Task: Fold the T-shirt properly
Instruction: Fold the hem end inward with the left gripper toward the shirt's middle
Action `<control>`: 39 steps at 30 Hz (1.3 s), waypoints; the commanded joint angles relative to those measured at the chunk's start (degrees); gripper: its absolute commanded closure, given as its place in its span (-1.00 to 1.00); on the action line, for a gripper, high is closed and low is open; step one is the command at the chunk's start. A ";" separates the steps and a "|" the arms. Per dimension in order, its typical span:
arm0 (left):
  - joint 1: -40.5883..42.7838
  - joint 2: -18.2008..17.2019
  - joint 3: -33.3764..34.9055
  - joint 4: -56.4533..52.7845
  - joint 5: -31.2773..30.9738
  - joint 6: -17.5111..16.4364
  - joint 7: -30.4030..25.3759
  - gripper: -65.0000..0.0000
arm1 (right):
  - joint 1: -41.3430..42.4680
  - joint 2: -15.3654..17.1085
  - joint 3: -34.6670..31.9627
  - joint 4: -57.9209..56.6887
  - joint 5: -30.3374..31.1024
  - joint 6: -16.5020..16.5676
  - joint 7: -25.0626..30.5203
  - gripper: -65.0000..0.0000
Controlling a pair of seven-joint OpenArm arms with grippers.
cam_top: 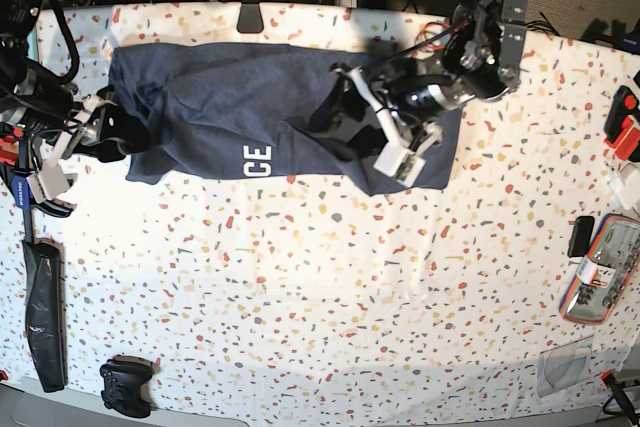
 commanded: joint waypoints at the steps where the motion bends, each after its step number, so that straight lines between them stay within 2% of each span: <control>1: -1.51 0.20 1.66 1.09 -1.05 0.15 -1.49 -0.15 | 0.50 1.11 0.50 0.90 1.11 0.25 0.83 0.06; 3: -3.37 0.22 4.74 1.09 -0.31 2.03 -1.62 -0.15 | 0.50 1.11 0.50 0.90 1.11 0.25 0.83 0.06; 7: -6.93 0.22 8.52 1.09 5.27 6.12 -1.97 -0.15 | 0.50 1.11 0.50 0.90 1.11 0.25 0.46 0.06; 11: -8.96 0.17 7.52 1.11 5.33 6.36 -0.26 -0.15 | 0.50 1.11 0.50 0.90 0.61 0.25 -1.60 0.06; 16: -9.20 0.15 1.62 1.22 5.05 6.23 3.02 -0.15 | 0.50 1.27 0.50 -1.36 -7.87 0.25 -0.48 0.06; 22: -8.92 0.13 -9.44 1.25 -2.64 -0.59 9.90 -0.15 | 1.73 1.29 0.50 -14.08 -8.76 0.25 0.48 0.06; 29: -8.90 -0.02 -21.00 1.22 -4.17 -4.90 12.46 -0.15 | 6.14 1.20 -0.39 -25.44 -8.31 0.25 0.52 0.06; 35: -7.10 -4.94 -22.86 1.22 -4.15 -5.07 11.93 -0.15 | 8.02 1.29 -2.19 -29.35 -8.79 0.25 1.62 0.06; 39: -4.26 -9.44 -22.86 1.22 -4.15 -4.92 8.02 -0.15 | 9.75 2.25 -1.84 -29.35 -8.90 0.25 3.26 0.06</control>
